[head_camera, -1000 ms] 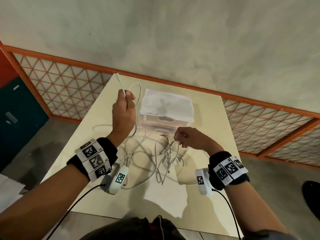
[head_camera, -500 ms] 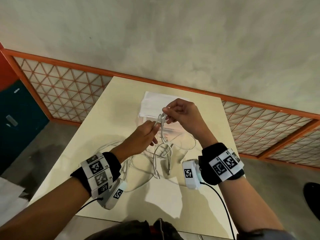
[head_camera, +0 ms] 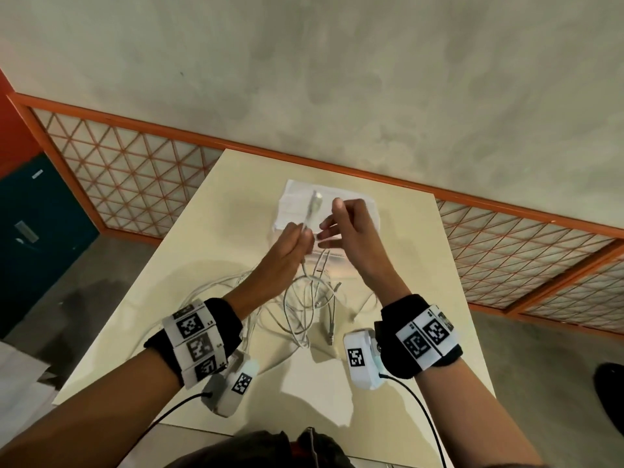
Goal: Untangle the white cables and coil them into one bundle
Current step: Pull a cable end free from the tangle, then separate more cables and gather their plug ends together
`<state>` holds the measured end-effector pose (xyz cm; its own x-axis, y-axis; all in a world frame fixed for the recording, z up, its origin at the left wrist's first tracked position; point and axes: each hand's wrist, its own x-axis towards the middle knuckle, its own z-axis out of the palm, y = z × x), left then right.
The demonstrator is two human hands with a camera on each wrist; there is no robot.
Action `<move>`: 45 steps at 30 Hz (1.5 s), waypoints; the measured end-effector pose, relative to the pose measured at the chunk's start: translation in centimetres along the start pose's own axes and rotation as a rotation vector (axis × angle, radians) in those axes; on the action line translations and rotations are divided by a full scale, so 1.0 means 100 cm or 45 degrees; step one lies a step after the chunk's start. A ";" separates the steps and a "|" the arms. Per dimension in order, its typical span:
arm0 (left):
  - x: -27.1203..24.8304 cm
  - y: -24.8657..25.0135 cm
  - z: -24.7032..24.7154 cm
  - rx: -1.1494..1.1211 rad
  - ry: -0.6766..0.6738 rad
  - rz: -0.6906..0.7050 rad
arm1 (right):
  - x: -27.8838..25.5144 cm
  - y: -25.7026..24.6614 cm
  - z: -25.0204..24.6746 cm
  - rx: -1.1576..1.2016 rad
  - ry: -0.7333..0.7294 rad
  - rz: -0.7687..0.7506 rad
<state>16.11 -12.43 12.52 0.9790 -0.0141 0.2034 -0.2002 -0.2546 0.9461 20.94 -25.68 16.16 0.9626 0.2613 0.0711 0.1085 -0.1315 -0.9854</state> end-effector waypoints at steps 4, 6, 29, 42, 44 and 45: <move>0.009 0.021 -0.015 -0.448 0.056 -0.027 | -0.014 0.042 0.004 -0.228 -0.549 0.052; 0.012 0.024 -0.023 -0.499 0.052 0.011 | -0.020 0.068 -0.001 -0.566 -0.716 0.007; 0.021 0.035 -0.015 -0.939 -0.136 -0.042 | -0.006 0.035 0.011 -0.550 -0.758 -0.069; 0.010 0.006 -0.070 0.014 0.057 -0.101 | 0.000 0.089 -0.033 -0.948 -0.584 0.026; 0.004 -0.002 -0.060 0.206 -0.118 -0.194 | 0.002 0.073 -0.029 -0.862 -0.557 -0.038; 0.001 -0.009 -0.054 0.238 -0.180 -0.223 | 0.002 0.063 -0.026 -0.840 -0.540 -0.069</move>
<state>16.22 -6.99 13.06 0.9963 -0.0860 -0.0083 -0.0304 -0.4384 0.8983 22.49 -28.90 10.37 0.7892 0.6090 -0.0793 0.4056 -0.6138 -0.6773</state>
